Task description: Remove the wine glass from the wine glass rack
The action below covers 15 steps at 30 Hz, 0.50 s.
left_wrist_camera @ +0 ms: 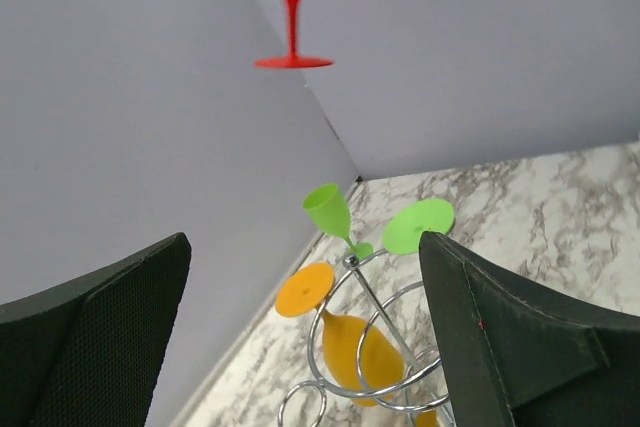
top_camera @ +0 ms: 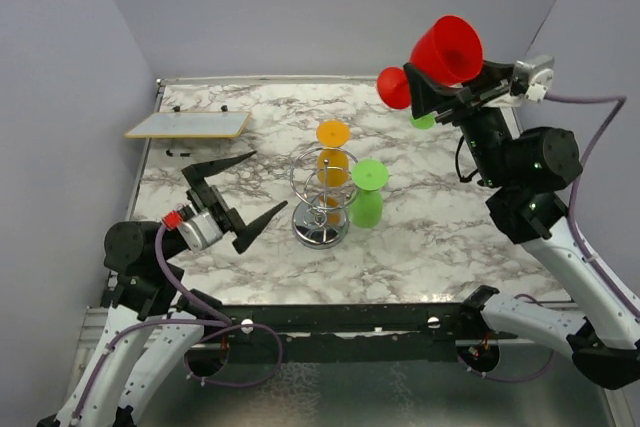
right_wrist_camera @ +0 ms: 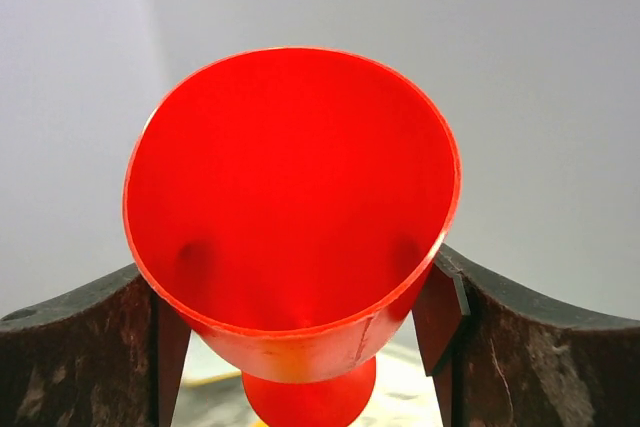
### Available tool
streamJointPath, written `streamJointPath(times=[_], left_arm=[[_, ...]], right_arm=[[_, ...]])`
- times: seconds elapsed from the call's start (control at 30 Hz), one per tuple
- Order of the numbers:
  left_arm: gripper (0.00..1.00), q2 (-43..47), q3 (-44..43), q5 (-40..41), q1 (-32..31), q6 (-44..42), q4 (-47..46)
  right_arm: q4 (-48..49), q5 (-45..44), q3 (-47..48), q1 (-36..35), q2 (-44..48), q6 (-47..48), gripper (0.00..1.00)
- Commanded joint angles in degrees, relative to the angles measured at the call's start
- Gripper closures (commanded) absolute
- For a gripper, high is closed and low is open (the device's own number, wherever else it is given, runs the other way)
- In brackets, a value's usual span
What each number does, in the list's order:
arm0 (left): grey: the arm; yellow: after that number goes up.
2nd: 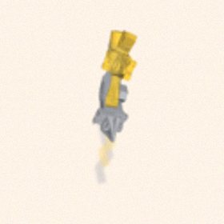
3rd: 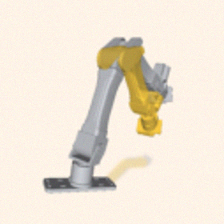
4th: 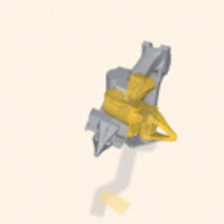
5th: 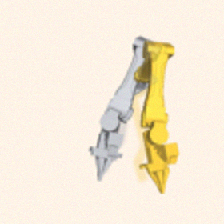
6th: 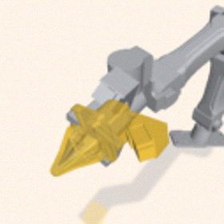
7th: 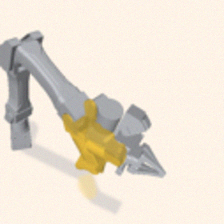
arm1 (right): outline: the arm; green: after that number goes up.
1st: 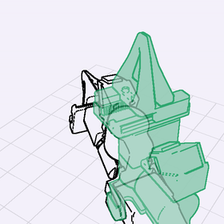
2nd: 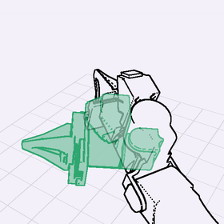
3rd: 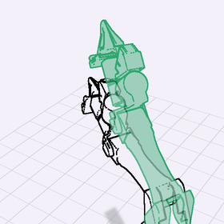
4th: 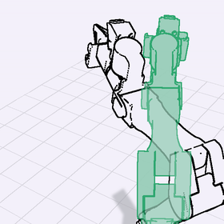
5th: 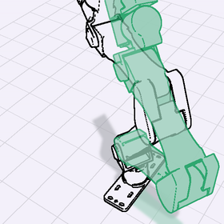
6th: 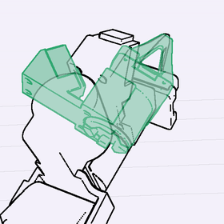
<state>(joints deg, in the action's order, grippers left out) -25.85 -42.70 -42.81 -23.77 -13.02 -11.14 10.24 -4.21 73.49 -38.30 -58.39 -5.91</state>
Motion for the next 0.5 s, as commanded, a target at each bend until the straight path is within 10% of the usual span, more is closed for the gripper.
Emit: streamJointPath(times=[0.0,0.23,0.47], left_arm=[[0.01,1.2,-3.2,20.5,-0.1,16.4,1.3],[0.01,-0.9,-8.7,30.8,-0.2,21.3,11.0],[0.01,-3.1,-10.8,31.8,-0.1,24.5,15.1]], right_arm=[[15.3,-24.8,-8.5,-0.4,-0.6,22.6,0.23],[35.8,-37.0,-17.1,3.2,-11.5,39.4,0.22],[16.5,-28.9,-13.6,16.8,-19.3,12.1,0.22]])
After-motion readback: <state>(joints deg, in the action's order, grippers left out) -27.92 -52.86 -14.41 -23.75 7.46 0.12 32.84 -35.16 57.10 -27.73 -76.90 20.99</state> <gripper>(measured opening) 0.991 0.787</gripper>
